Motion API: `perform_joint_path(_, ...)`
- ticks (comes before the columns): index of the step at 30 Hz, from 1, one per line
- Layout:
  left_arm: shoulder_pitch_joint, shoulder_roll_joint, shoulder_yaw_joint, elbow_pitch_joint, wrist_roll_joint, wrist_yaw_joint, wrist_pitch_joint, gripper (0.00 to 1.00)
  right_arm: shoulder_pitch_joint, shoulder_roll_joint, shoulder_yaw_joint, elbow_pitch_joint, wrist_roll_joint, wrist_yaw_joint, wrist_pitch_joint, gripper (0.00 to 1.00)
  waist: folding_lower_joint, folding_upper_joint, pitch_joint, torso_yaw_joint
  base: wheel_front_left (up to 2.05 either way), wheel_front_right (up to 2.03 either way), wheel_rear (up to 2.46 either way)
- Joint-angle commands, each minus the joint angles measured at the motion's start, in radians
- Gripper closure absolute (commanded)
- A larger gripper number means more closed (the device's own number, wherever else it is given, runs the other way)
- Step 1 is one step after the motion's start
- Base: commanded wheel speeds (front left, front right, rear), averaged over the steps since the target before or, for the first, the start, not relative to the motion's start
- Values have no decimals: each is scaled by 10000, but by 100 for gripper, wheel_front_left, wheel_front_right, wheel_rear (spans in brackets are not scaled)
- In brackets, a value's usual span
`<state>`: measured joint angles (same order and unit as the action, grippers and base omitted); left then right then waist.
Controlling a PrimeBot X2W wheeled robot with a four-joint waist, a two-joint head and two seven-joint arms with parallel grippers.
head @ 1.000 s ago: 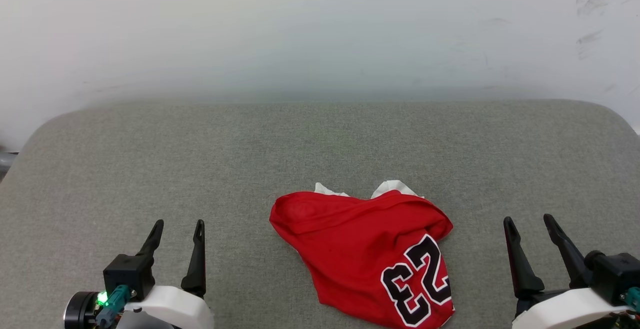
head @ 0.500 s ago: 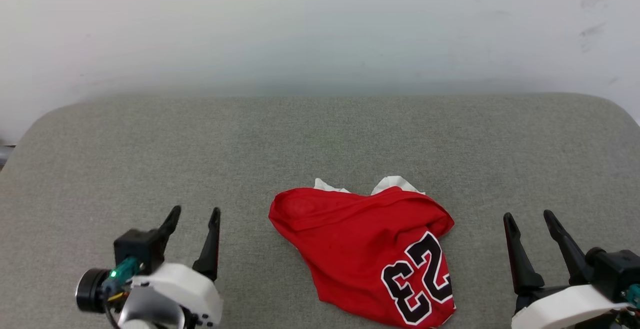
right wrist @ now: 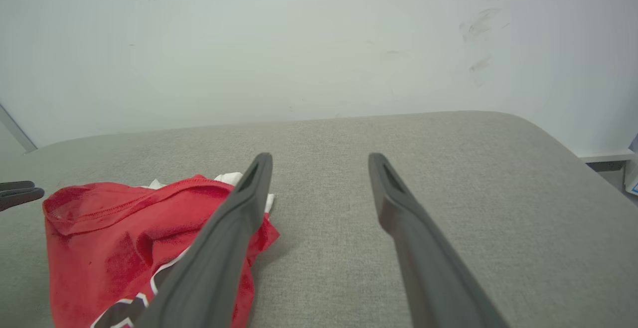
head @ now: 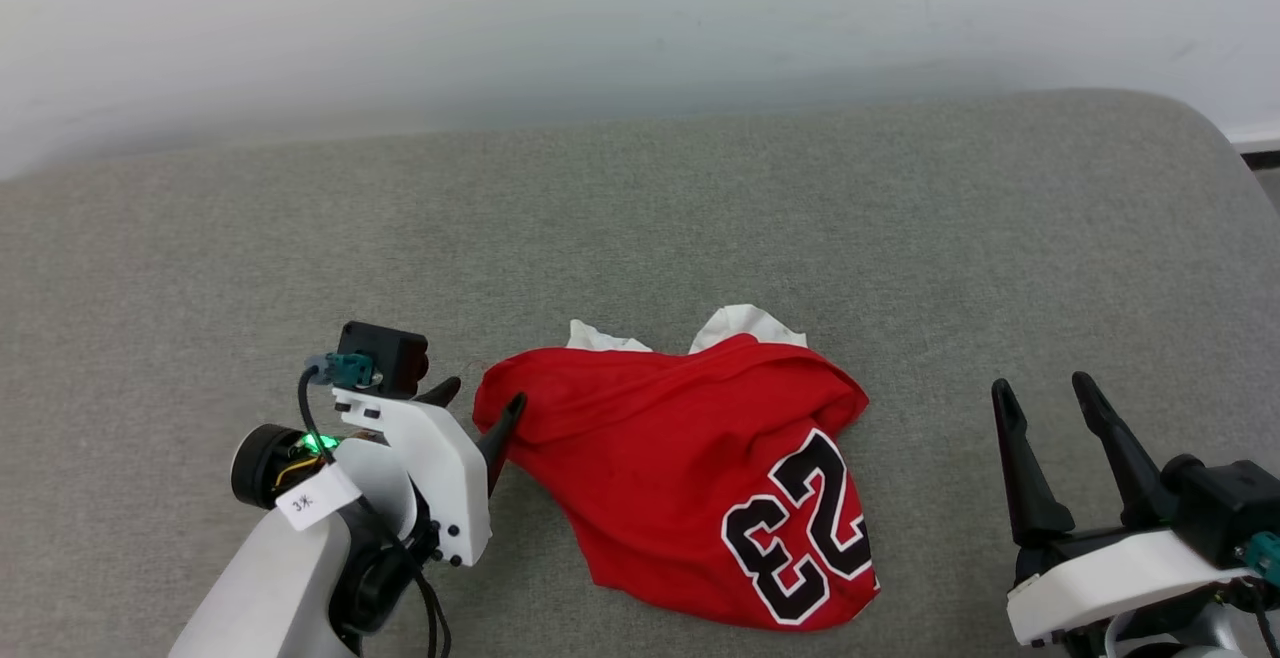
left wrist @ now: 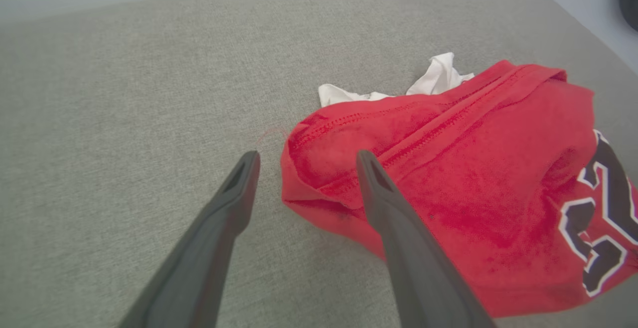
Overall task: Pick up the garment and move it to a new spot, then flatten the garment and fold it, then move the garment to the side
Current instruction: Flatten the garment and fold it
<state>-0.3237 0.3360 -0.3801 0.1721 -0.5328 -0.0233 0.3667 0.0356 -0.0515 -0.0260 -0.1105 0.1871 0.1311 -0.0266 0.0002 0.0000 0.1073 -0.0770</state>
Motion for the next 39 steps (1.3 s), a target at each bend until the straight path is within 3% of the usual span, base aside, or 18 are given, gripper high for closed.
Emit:
perform_joint_path(1, -145, -21, -7, 135, -83, -42, 105, 0, -138, 18, -2, 57, 68, -7, -71, 0, -2, 0, 209, -208, 0, 0, 0)
perform_joint_path(8, -799, 105, -229, 1197, -254, -319, 932, 0, -420, 20, 88, 368, 202, -7, -355, 0, -2, 0, 553, -464, 0, 0, 0)
perform_joint_path(9, -852, 112, -243, 1288, -285, -359, 980, 31, -414, 18, 85, 412, 225, -7, -391, 0, -2, 0, 577, -474, 0, 0, 0)
perform_joint_path(10, -902, 125, -268, 1349, -295, -381, 990, 85, -417, 18, 82, 455, 236, -7, -421, 0, -2, 0, 597, -481, 0, 0, 0)
perform_joint_path(11, -957, 140, -276, 1365, -256, -402, 906, 100, -435, 18, 75, 493, 247, -7, -445, 0, -2, 0, 616, -481, 0, 0, 0)
perform_joint_path(16, -1040, 268, -367, 1230, 47, -416, 466, 100, -569, 18, -14, 652, 282, -7, -556, 0, -2, 0, 640, -332, 0, 0, 0)
perform_joint_path(25, 172, 536, 108, -145, 265, 415, -712, 100, -315, 18, -171, 754, 242, -7, -536, 0, -2, 0, 214, 323, 0, 0, 0)
perform_joint_path(32, 2640, 892, 272, -1467, -22, 1206, -441, 100, -62, 18, -301, 673, 169, -7, -413, 0, -2, 0, -256, 714, 0, 0, 0)
perform_joint_path(39, 4803, 947, 72, -1597, -620, 1546, 190, 100, 149, 18, -318, 578, 62, -7, -196, 0, -2, 0, -713, 934, 0, 0, 0)
